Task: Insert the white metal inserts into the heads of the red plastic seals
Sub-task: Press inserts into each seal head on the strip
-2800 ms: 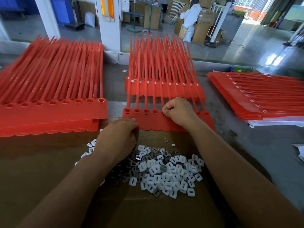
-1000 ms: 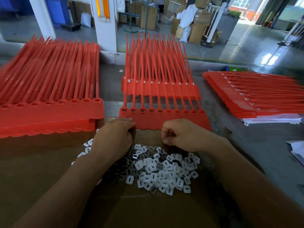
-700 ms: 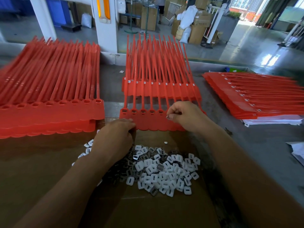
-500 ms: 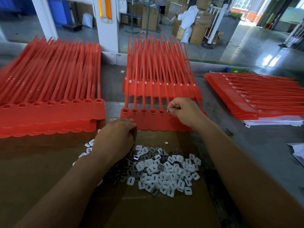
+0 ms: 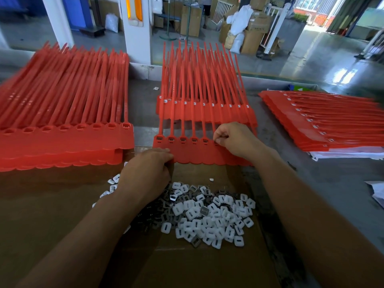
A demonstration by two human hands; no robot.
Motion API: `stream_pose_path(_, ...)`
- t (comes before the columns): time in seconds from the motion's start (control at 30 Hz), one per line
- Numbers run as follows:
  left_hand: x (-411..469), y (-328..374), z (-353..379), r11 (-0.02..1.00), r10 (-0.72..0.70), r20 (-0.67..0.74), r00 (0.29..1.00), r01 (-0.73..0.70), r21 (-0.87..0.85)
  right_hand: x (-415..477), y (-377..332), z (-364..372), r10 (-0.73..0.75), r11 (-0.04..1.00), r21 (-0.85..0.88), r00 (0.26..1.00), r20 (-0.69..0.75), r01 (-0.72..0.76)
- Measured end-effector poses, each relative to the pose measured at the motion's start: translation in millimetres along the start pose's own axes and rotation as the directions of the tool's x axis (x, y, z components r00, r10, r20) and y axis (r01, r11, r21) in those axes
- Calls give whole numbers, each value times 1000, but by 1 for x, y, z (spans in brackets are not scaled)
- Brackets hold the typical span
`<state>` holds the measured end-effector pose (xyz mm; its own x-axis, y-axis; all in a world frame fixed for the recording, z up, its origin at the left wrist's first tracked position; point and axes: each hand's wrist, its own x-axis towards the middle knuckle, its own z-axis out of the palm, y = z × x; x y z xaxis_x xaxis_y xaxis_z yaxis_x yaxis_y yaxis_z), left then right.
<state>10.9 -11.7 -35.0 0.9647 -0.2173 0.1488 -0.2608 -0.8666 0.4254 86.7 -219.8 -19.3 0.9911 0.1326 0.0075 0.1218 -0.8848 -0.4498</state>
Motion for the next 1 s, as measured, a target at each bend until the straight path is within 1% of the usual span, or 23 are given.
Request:
stream_pose_path(0.1, 0, 1, 0, 1000, 1, -3, 1000, -1, -1, 1, -1, 2, -3, 1000, -8, 997, -82, 2)
stream_pose_path(0.17, 0, 1, -1, 1000, 0, -4, 1000, 0, -1, 0, -1, 4, 13, 999, 36, 988, -154, -7)
stream_pose_path(0.27, 0, 1, 0, 1000, -2, 0, 1000, 2, -2, -2, 2, 7, 33, 995, 99, 976, -215, -11)
stream_pose_path(0.4, 0, 1, 0, 1000, -10, 1, 1000, 10, -14, -6, 7, 6, 120, 953, 298, 972, -201, -57)
stream_pose_path(0.43, 0, 0, 0, 1000, -9, -2, 1000, 9, -15, -6, 8, 5, 132, 945, 321, 973, -191, -65)
stream_pose_path(0.63, 0, -1, 1, 1000, 1, -5, 1000, -1, -10, -16, 6, -5, 111, 932, 361, 979, -168, -43)
stream_pose_path(0.7, 1, -1, 2, 1000, -3, -7, 1000, 3, -12, -24, 6, -10, 82, 950, 311, 984, -159, -29)
stream_pose_path(0.77, 1, -1, 2, 1000, -2, -14, 1000, 2, -10, -33, 6, -16, 58, 974, 226, 989, -137, -26)
stream_pose_path(0.83, 1, -1, 2, 1000, -1, -22, 1000, 1, -4, -39, 7, -24, 62, 991, 126, 995, -79, -52)
stream_pose_path(0.9, 1, 0, 2, 1000, -4, -25, 1000, 4, -3, -44, 7, -30, 59, 998, 34, 997, 49, -60)
stream_pose_path(0.97, 0, 0, 2, 1000, -6, -21, 1000, 6, 0, -49, 5, -31, 22, 999, -38, 981, 191, -15)
stream_pose_path(1.0, 0, 0, 1, 1000, -5, -19, 1000, 5, 3, -52, 4, -31, -1, 999, -40, 969, 247, 12)
